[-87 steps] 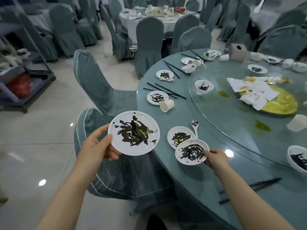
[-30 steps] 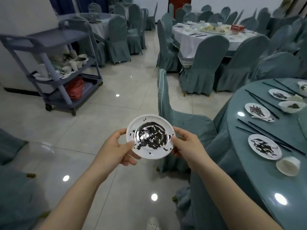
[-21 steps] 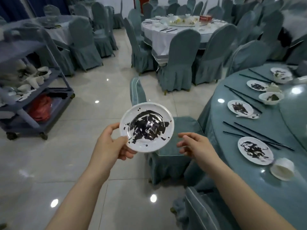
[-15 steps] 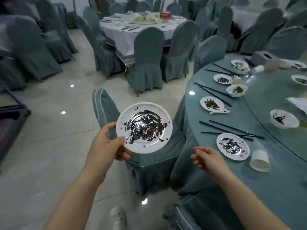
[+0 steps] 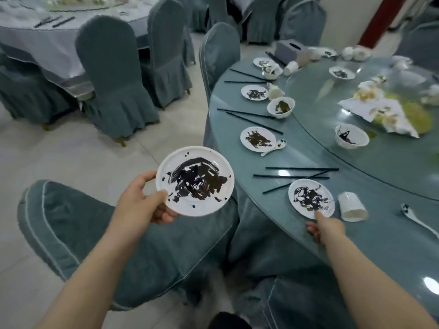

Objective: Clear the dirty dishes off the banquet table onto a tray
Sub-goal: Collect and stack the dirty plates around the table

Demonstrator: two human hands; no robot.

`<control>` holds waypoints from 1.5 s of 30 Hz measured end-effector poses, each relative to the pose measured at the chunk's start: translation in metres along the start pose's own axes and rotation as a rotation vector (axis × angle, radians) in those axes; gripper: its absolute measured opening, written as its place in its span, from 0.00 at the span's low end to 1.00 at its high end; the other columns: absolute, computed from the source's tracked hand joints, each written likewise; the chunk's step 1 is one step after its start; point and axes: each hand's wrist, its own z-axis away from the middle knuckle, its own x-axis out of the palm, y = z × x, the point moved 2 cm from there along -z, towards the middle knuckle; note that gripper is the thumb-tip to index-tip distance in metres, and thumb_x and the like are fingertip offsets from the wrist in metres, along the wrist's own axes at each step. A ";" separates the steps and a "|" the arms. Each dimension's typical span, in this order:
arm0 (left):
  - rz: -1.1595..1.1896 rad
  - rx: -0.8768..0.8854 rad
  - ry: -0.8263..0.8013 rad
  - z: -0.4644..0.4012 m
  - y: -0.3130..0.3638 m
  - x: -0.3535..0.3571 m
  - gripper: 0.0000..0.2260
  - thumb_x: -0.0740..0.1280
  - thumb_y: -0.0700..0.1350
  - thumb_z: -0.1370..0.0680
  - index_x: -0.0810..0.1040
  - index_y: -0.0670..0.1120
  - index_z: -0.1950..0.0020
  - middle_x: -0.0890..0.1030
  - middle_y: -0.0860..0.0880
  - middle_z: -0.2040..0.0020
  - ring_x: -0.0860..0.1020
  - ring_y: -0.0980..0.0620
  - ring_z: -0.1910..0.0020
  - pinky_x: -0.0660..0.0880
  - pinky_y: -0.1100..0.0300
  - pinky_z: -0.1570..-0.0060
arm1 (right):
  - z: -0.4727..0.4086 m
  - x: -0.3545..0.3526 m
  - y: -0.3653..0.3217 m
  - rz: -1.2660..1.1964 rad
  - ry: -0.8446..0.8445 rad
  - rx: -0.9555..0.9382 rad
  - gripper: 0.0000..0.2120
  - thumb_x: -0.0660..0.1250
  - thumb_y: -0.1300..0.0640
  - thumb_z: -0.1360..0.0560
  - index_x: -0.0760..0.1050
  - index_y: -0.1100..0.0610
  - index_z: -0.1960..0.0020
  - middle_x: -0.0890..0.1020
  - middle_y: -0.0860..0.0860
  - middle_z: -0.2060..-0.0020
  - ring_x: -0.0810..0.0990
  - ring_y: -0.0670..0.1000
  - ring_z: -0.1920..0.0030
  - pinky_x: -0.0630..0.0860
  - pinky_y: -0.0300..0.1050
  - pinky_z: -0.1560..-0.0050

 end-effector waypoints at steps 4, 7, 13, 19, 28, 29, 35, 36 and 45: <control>-0.037 -0.048 -0.002 -0.039 -0.010 -0.005 0.15 0.60 0.35 0.22 0.73 0.56 0.46 0.82 0.41 0.71 0.76 0.52 0.78 0.73 0.63 0.78 | 0.006 0.014 -0.004 -0.063 0.033 0.035 0.07 0.61 0.60 0.24 0.70 0.64 0.56 0.77 0.54 0.82 0.75 0.47 0.84 0.65 0.30 0.84; -0.030 -0.095 -0.026 -0.072 -0.012 -0.002 0.15 0.60 0.35 0.23 0.73 0.55 0.46 0.82 0.41 0.71 0.75 0.53 0.79 0.72 0.64 0.79 | 0.008 0.021 -0.016 -0.046 -0.001 -0.083 0.06 0.59 0.63 0.24 0.72 0.65 0.51 0.79 0.55 0.79 0.75 0.46 0.83 0.66 0.32 0.83; -0.030 -0.131 0.015 -0.143 -0.008 0.006 0.15 0.61 0.36 0.23 0.74 0.55 0.45 0.81 0.41 0.72 0.75 0.53 0.79 0.72 0.65 0.78 | -0.016 0.069 -0.086 0.153 -0.072 -0.283 0.11 0.58 0.67 0.26 0.71 0.64 0.45 0.79 0.58 0.67 0.77 0.52 0.75 0.69 0.37 0.82; -0.036 -0.179 0.038 -0.188 -0.009 0.020 0.16 0.61 0.36 0.22 0.74 0.58 0.46 0.81 0.39 0.70 0.76 0.52 0.79 0.73 0.64 0.78 | -0.058 0.139 -0.148 0.207 -0.150 -0.331 0.11 0.58 0.65 0.25 0.67 0.59 0.44 0.82 0.58 0.63 0.80 0.52 0.72 0.74 0.39 0.77; -0.056 -0.243 0.115 -0.215 -0.020 0.019 0.17 0.61 0.36 0.23 0.75 0.60 0.46 0.81 0.39 0.70 0.76 0.50 0.78 0.74 0.61 0.77 | -0.112 0.178 -0.189 0.655 0.003 -0.556 0.15 0.64 0.50 0.23 0.73 0.56 0.40 0.83 0.55 0.55 0.80 0.54 0.59 0.70 0.44 0.59; -0.059 -0.248 0.114 -0.216 -0.021 0.020 0.17 0.61 0.36 0.23 0.75 0.59 0.46 0.81 0.39 0.70 0.76 0.50 0.78 0.75 0.60 0.76 | -0.114 0.180 -0.191 0.681 0.010 -0.552 0.16 0.65 0.49 0.24 0.74 0.57 0.40 0.82 0.56 0.53 0.79 0.56 0.54 0.68 0.45 0.57; -0.064 -0.265 0.113 -0.212 -0.029 0.019 0.16 0.61 0.36 0.22 0.74 0.59 0.47 0.81 0.38 0.69 0.75 0.50 0.77 0.75 0.58 0.74 | -0.109 0.191 -0.198 0.686 -0.089 -0.451 0.11 0.65 0.54 0.24 0.78 0.61 0.58 0.78 0.52 0.71 0.77 0.54 0.65 0.65 0.41 0.70; -0.063 -0.268 0.114 -0.209 -0.030 0.017 0.16 0.61 0.36 0.22 0.74 0.59 0.46 0.81 0.38 0.69 0.75 0.50 0.77 0.75 0.58 0.73 | -0.108 0.190 -0.198 0.697 -0.102 -0.429 0.12 0.63 0.54 0.24 0.78 0.62 0.59 0.79 0.52 0.72 0.75 0.53 0.68 0.64 0.41 0.71; -0.018 -0.197 0.144 -0.177 -0.020 -0.033 0.18 0.61 0.36 0.22 0.75 0.61 0.49 0.81 0.38 0.70 0.76 0.50 0.77 0.75 0.58 0.74 | -0.062 0.187 -0.193 0.577 -0.162 -0.420 0.08 0.56 0.58 0.20 0.71 0.61 0.49 0.81 0.58 0.67 0.80 0.57 0.73 0.79 0.49 0.69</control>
